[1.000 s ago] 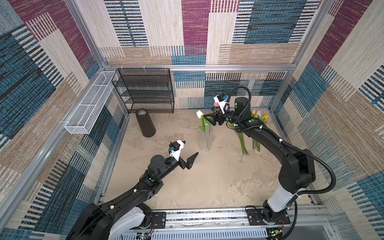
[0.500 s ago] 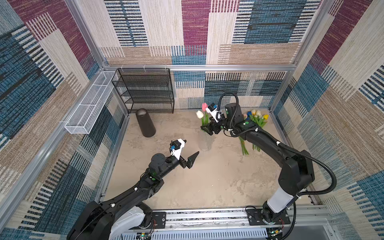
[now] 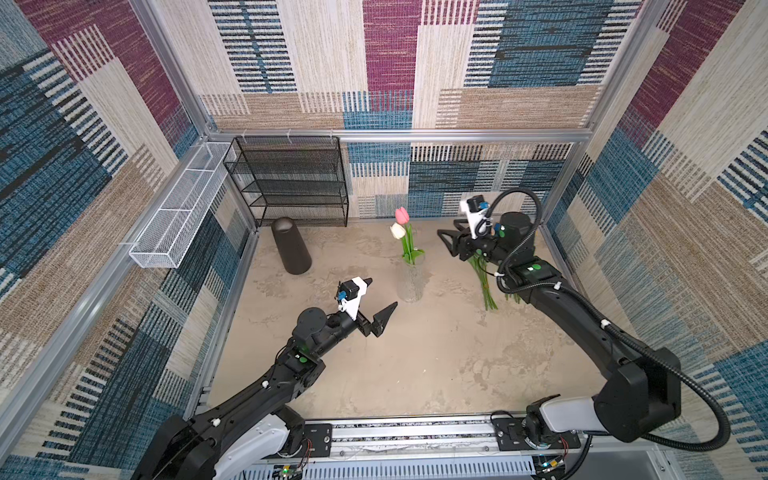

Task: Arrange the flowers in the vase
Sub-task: 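Release the pink tulip and move the right gripper over the tulip bunch, then close the right gripper on the yellow tulip stems and lift them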

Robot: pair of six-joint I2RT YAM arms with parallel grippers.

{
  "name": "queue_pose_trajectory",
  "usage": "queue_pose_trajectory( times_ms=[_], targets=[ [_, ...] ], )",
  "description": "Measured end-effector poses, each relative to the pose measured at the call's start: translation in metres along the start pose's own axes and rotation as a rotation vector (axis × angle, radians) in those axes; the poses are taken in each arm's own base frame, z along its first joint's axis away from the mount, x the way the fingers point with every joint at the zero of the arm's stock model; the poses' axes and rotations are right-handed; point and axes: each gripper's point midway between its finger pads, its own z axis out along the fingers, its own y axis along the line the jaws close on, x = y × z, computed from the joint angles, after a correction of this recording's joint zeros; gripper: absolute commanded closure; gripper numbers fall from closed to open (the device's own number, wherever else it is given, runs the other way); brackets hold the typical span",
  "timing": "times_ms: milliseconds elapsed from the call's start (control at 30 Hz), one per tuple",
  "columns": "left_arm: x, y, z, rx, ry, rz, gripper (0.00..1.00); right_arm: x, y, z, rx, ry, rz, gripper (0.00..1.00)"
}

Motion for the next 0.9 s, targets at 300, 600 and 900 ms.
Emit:
queue_pose_trajectory(
  times_ms=[300, 600, 900],
  targets=[
    [0.010, -0.020, 0.012, 0.103, 0.098, -0.004, 0.14, 0.082, -0.148, 0.010, 0.378, 0.206, 0.224, 0.73],
    [0.037, -0.027, 0.031, 0.171, 0.197, -0.025, 0.14, 0.194, -0.174, 0.005, 0.484, 0.530, 0.342, 0.71],
    [0.053, -0.027, 0.035, 0.178, 0.239, -0.040, 0.14, 0.254, -0.183, -0.001, 0.535, 0.682, 0.385, 0.72]
  ],
)
